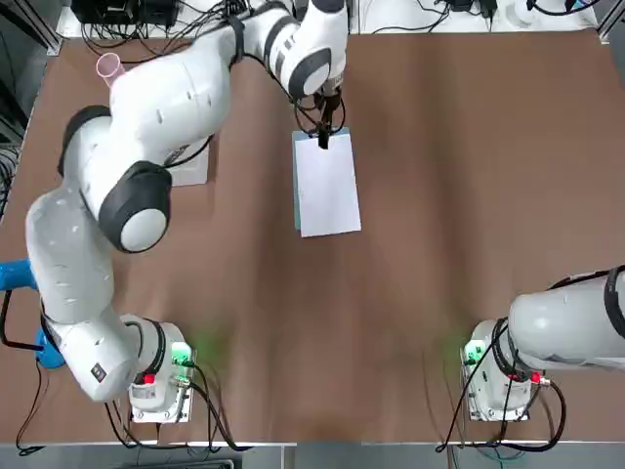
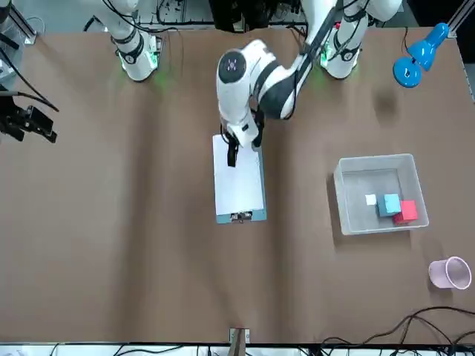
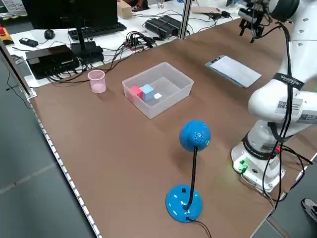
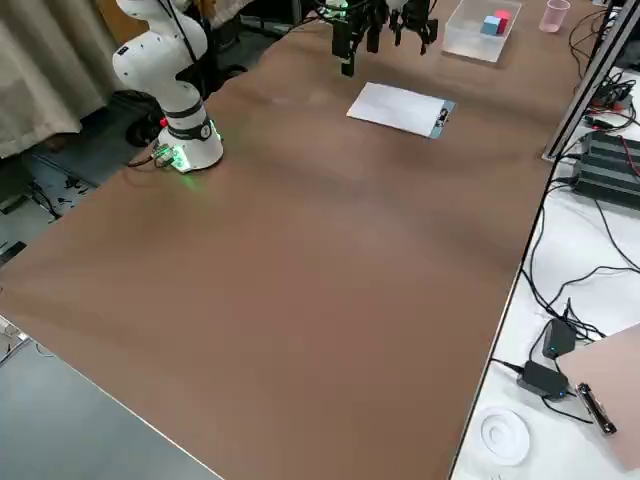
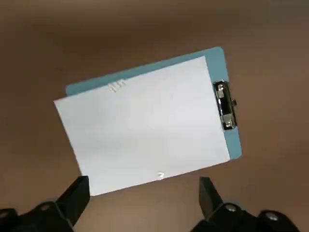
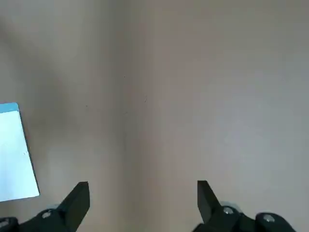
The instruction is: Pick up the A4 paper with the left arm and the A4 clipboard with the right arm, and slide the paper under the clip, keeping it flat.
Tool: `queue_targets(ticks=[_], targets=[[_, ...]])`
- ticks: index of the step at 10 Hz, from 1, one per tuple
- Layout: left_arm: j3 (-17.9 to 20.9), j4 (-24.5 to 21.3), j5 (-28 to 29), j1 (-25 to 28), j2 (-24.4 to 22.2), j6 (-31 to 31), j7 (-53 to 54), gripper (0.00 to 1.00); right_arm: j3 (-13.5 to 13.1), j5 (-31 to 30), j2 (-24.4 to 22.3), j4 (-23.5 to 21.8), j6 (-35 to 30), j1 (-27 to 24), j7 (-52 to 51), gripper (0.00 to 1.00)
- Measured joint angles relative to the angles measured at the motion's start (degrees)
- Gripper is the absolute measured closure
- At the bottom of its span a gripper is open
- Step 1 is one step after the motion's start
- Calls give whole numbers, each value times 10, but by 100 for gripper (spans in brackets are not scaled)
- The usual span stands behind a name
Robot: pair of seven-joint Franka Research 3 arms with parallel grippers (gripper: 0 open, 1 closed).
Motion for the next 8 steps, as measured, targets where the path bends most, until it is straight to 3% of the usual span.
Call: queue_targets(ticks=[2,5,8], targets=[[2,0,0,15,-21,-11,83,0,0,0,-1,5,2,0,0,1],[4,1,0,75,-39,-11,233,0,1,-2,-1,10,2,0,0,1],[5,2,0,140,-78,-50,382,0,0,-3,-1,10,3,0,0,1]])
